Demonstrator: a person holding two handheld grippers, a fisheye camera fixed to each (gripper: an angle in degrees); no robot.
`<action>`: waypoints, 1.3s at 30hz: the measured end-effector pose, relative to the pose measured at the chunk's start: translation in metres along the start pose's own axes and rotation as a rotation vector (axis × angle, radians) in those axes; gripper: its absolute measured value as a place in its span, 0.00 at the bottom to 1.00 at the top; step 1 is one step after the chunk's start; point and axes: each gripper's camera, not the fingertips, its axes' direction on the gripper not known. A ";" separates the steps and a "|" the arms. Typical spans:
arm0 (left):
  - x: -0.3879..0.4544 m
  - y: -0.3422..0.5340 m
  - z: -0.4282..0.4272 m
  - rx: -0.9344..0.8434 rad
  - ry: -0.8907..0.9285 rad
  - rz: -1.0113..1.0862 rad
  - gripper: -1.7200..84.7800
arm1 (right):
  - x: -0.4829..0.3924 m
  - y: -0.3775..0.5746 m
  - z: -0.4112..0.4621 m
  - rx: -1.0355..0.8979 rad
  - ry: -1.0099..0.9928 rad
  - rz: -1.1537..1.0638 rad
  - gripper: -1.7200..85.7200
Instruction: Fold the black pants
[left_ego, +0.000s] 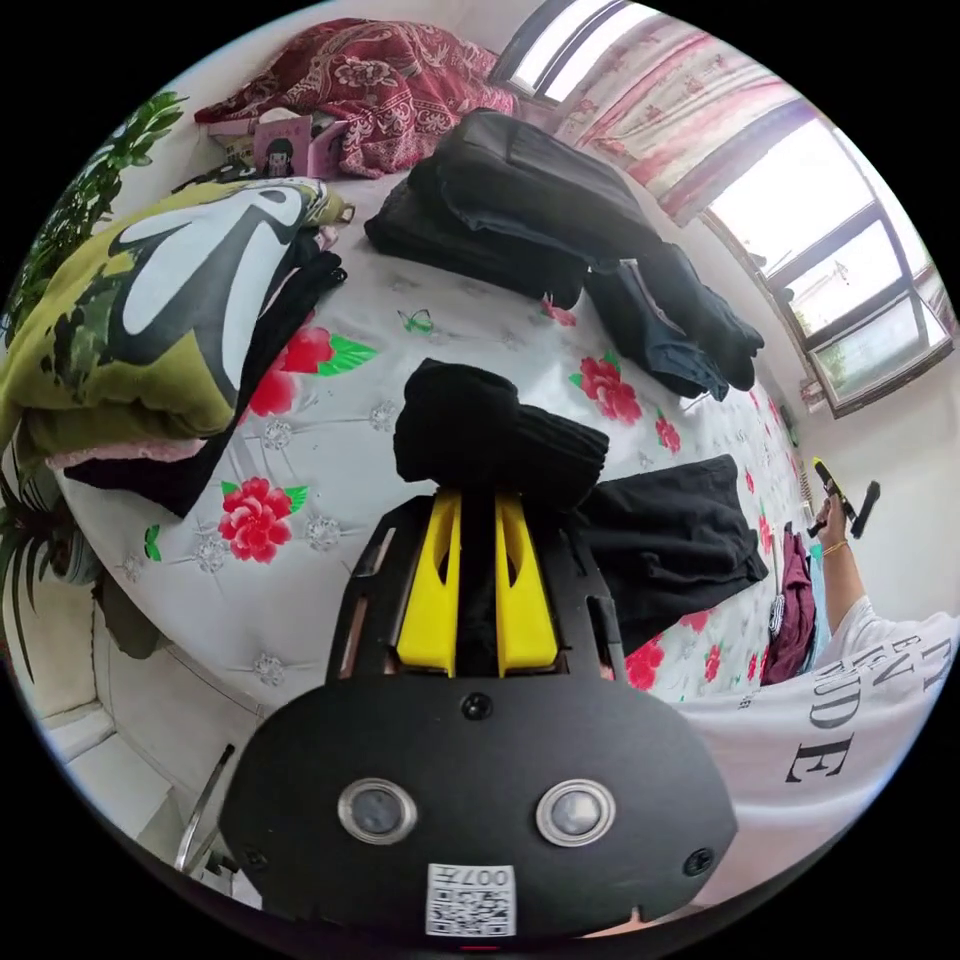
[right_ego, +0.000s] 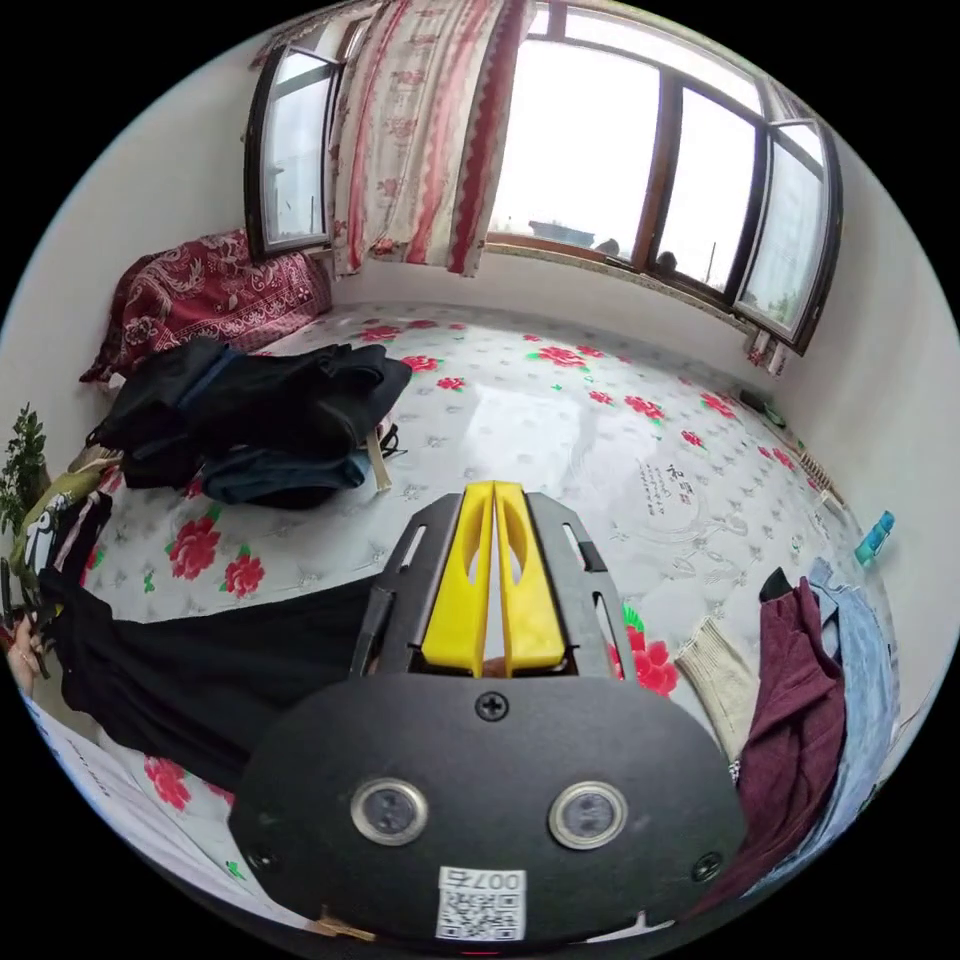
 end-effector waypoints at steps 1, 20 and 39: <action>0.002 -0.004 0.002 0.015 0.010 0.008 0.08 | 0.008 -0.010 0.000 -0.026 -0.063 0.015 0.03; 0.010 0.015 -0.034 0.091 0.131 -0.004 0.08 | -0.084 0.030 0.046 -0.065 -0.039 -0.069 0.02; 0.028 0.006 0.067 -0.010 -0.025 -0.104 0.18 | -0.121 0.161 0.033 -0.397 -0.194 -0.082 0.11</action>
